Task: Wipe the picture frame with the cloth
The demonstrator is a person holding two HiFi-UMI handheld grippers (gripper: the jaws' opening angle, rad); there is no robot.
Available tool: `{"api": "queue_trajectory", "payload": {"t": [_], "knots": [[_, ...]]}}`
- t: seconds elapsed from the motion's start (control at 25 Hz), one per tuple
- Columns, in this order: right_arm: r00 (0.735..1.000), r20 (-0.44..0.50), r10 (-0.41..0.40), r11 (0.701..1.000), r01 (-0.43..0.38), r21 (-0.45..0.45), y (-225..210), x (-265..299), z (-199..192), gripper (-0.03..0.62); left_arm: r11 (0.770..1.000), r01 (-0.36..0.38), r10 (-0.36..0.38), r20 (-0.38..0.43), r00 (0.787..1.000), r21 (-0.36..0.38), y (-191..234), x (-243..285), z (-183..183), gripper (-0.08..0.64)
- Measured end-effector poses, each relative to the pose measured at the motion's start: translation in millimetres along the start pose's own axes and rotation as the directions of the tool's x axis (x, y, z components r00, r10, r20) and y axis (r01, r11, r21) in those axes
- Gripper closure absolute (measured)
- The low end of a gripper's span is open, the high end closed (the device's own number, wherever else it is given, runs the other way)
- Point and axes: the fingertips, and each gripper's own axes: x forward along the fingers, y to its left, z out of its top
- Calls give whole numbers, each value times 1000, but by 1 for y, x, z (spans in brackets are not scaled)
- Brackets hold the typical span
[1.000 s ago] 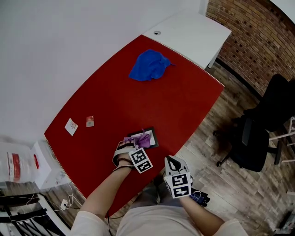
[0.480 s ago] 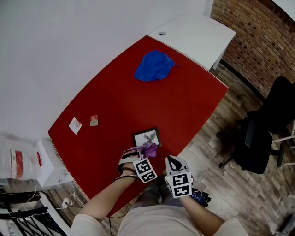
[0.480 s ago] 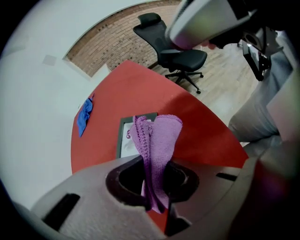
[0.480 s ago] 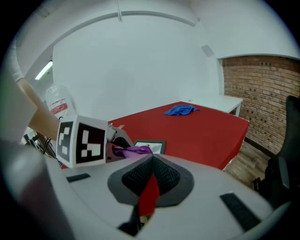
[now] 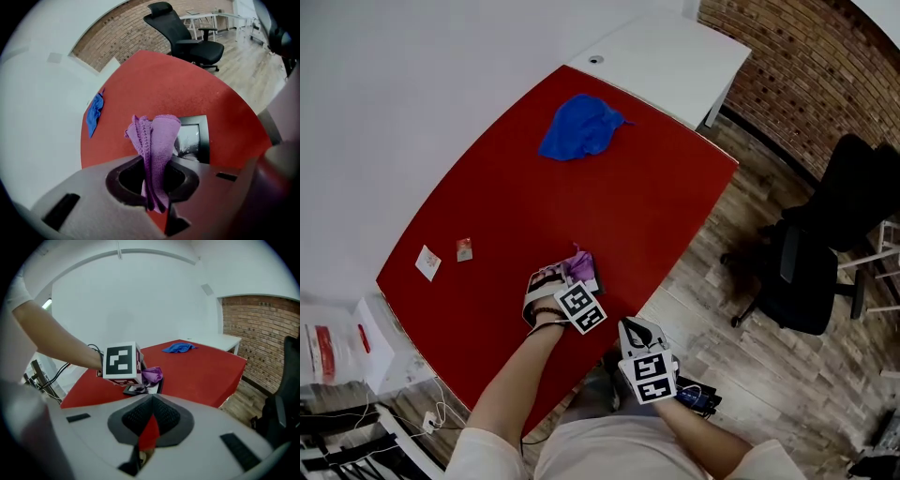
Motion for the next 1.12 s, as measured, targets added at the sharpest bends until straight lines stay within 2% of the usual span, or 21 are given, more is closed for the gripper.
{"api": "queue_trajectory", "payload": {"t": [0.4, 0.6, 0.8, 0.96, 1.12], "knots": [[1000, 15, -5, 1000, 5, 0, -11, 7, 3, 589, 995, 50, -54, 56, 997, 84, -73, -40, -4, 499], [1000, 0, -15, 1000, 15, -1, -19, 9, 0, 589, 995, 46, -53, 80, 995, 89, -88, -55, -4, 499], [1000, -2, -21, 1000, 21, 2, -22, 9, -3, 589, 997, 30, -36, 92, 995, 65, -76, -56, -2, 499], [999, 7, -35, 999, 35, 4, -26, 6, -2, 589, 999, -19, 16, 63, 998, 49, -31, -37, 7, 499], [999, -10, -38, 999, 38, 9, -26, 0, -5, 589, 996, -46, 44, 23, 999, 72, -3, -18, 21, 499]]}}
